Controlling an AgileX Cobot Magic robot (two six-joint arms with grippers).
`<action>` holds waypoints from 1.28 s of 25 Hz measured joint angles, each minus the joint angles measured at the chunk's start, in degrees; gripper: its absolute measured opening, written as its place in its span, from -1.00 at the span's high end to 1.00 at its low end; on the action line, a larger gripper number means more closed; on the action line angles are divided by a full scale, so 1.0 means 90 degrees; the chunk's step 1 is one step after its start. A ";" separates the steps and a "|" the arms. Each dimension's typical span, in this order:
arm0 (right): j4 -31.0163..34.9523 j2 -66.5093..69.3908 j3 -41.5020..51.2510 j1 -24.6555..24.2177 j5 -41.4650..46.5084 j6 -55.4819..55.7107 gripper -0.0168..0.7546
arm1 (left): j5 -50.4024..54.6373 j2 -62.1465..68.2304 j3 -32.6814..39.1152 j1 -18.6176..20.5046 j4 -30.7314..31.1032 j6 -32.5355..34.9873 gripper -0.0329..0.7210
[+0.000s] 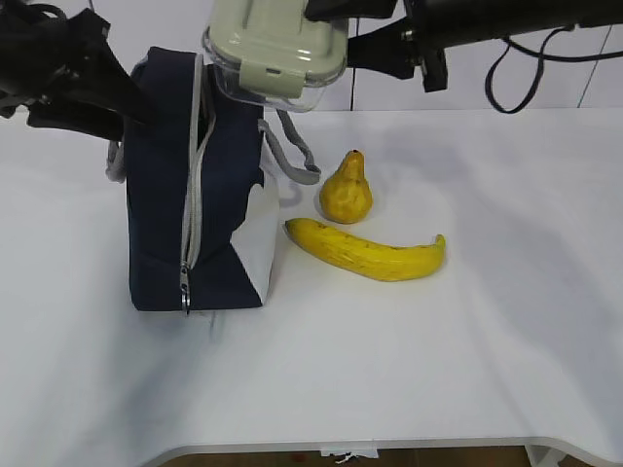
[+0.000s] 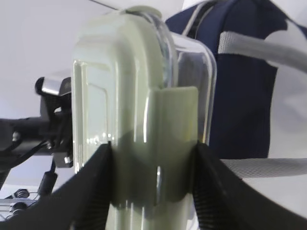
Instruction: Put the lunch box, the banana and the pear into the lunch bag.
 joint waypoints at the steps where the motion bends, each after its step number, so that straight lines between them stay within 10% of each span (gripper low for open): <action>1: 0.0012 0.0072 0.0000 0.0043 -0.0016 -0.0025 0.04 | 0.0029 0.0208 -0.0074 0.0000 -0.0037 -0.0001 -0.06; 7: 0.0037 0.0533 -0.0385 0.0313 -0.0079 -0.0110 0.04 | 0.0114 0.0293 -0.0088 0.0000 -0.0044 0.0179 0.84; 32: -0.1026 0.1714 -0.1064 0.0632 -0.0697 -0.0272 0.04 | 0.0544 0.0293 -0.0128 0.0000 -0.0301 0.0279 0.88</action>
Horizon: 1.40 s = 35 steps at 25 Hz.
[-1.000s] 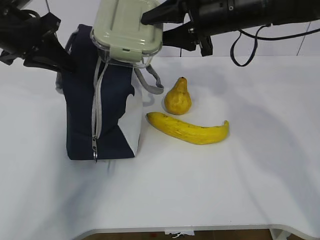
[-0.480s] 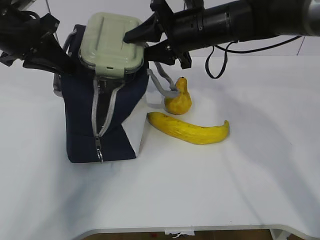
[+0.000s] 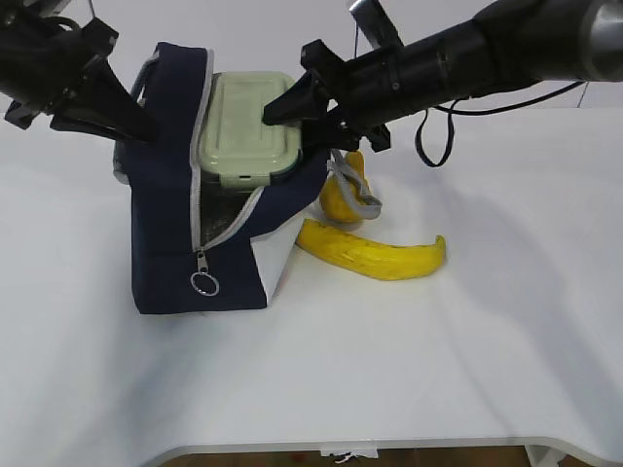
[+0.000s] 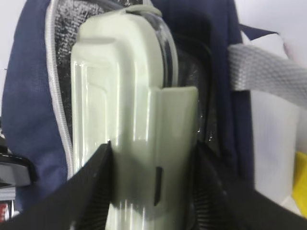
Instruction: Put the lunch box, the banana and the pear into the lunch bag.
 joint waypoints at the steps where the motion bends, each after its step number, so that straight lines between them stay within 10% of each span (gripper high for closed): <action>1: -0.0016 0.0049 -0.0030 0.0065 0.0000 0.0000 0.04 | 0.0000 0.0000 0.0000 0.0000 -0.0016 0.0000 0.88; 35: 0.0128 0.2194 -0.1578 0.0575 0.0026 0.0544 0.03 | 0.0096 0.0014 0.0000 0.0000 0.0041 0.0038 0.88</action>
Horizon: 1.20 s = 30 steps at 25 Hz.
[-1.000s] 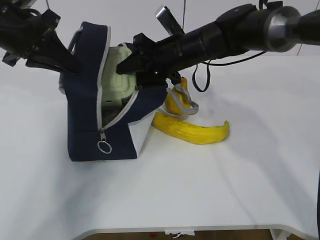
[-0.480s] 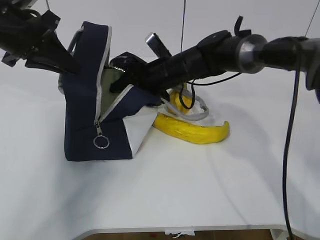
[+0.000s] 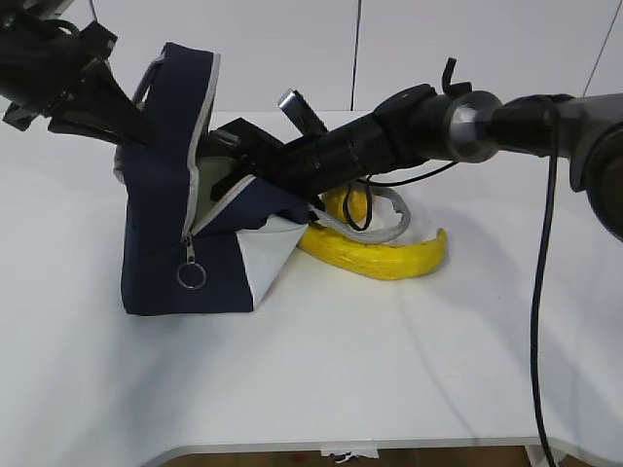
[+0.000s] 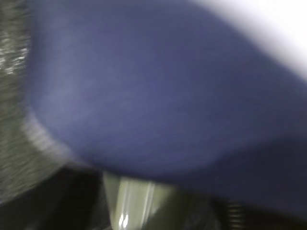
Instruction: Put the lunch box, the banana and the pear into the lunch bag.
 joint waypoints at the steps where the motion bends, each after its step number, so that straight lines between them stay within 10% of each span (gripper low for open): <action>1: 0.0000 0.0010 -0.0012 0.0000 0.0013 0.0000 0.01 | 0.0000 0.0000 0.0000 0.0000 0.0000 0.0000 0.88; 11: -0.0735 0.0062 -0.0815 0.0000 0.0773 0.0311 -0.60 | 0.0032 0.0000 0.0000 0.0000 0.0000 0.0010 0.88; 19: -0.3697 -0.0018 -0.2686 0.0000 0.1997 0.1661 -0.62 | 0.0122 0.0000 0.0000 0.0000 0.0000 0.0010 0.88; 30: -0.5013 -0.0815 -0.3243 -0.0012 0.2169 0.2061 -0.57 | 0.0130 0.0000 -0.0003 0.0000 0.0165 0.0010 0.88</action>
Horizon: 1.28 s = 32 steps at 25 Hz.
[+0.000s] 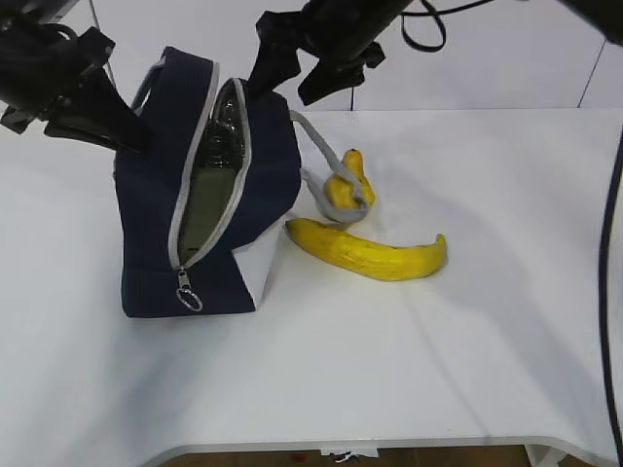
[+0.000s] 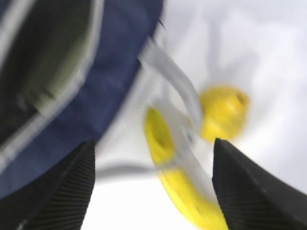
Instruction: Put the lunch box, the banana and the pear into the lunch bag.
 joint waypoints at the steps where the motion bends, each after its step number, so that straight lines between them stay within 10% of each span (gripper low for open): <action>1: -0.0157 -0.0210 0.0174 0.0000 0.0017 0.0000 -0.57 | 0.0000 0.0000 -0.0011 0.0000 0.0029 0.0000 0.88; 18: -0.1916 -0.2322 0.4259 0.0000 0.0054 -0.2216 -0.55 | 0.0167 0.0000 -0.0011 0.0000 0.0447 0.0000 0.88; 32: -0.2016 -0.1343 0.4424 0.0000 -0.0328 -0.2950 -0.55 | 0.0240 0.0000 -0.0011 0.0000 0.0578 0.0000 0.88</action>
